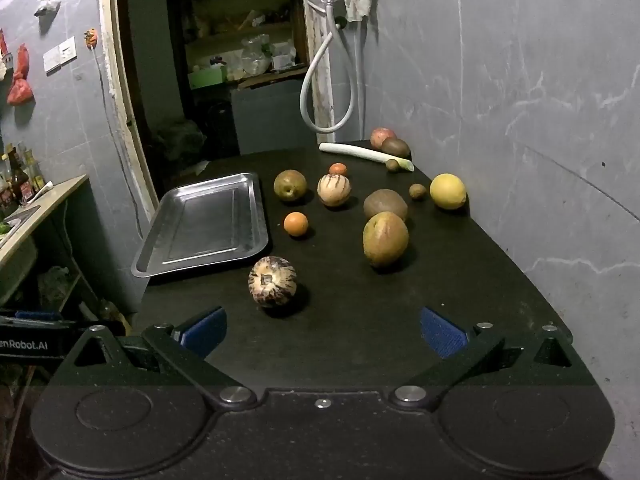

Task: Organize fruits
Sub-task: 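Grasp the striped pepino melon with the left tool while the right tool grasps the large mango, then carry both fruits over the metal tray and open both tools to release them, then grasp the small orange with the left tool while the right tool grasps the brown kiwi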

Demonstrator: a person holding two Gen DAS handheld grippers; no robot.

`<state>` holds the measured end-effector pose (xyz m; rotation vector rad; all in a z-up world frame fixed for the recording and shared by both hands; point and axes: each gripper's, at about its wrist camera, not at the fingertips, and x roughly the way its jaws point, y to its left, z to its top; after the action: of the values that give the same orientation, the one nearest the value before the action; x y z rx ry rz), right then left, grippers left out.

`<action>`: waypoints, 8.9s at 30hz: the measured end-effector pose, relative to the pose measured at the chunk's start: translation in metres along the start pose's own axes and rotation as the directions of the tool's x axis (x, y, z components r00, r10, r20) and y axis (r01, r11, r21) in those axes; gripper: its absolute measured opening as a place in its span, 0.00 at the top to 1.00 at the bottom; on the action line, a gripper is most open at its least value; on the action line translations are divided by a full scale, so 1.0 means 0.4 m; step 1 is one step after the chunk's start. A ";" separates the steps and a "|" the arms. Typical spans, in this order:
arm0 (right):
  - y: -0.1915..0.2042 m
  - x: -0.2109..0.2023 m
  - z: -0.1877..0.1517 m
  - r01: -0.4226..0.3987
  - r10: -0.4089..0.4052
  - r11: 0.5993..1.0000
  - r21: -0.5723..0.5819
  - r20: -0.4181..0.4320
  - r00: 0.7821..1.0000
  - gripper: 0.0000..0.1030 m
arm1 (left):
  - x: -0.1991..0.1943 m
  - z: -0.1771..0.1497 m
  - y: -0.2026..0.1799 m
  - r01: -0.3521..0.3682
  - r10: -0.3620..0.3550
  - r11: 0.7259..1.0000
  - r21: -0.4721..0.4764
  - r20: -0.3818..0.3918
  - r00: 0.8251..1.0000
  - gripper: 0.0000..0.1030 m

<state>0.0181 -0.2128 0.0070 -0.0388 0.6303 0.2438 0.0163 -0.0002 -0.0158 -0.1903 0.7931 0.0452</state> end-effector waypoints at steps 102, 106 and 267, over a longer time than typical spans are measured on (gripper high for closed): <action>-0.172 0.511 0.186 -0.189 0.209 0.971 0.144 -0.140 0.968 0.44 | 0.411 0.298 -0.058 0.171 -0.173 0.985 -0.030 -0.084 0.981 0.50; -0.104 0.524 0.230 -0.197 0.215 0.969 0.150 -0.119 0.969 0.44 | 0.430 0.362 0.031 0.157 -0.159 0.987 -0.044 -0.058 0.986 0.50; -0.264 0.724 0.245 -0.199 0.158 0.955 -0.221 -0.187 0.969 0.31 | 0.647 0.325 -0.301 0.088 -0.060 0.925 0.370 -0.088 0.994 0.48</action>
<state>0.3260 -0.2424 -0.0880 -0.2361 0.7710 0.4956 0.3028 -0.1023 -0.0926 0.1415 0.8540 -0.1860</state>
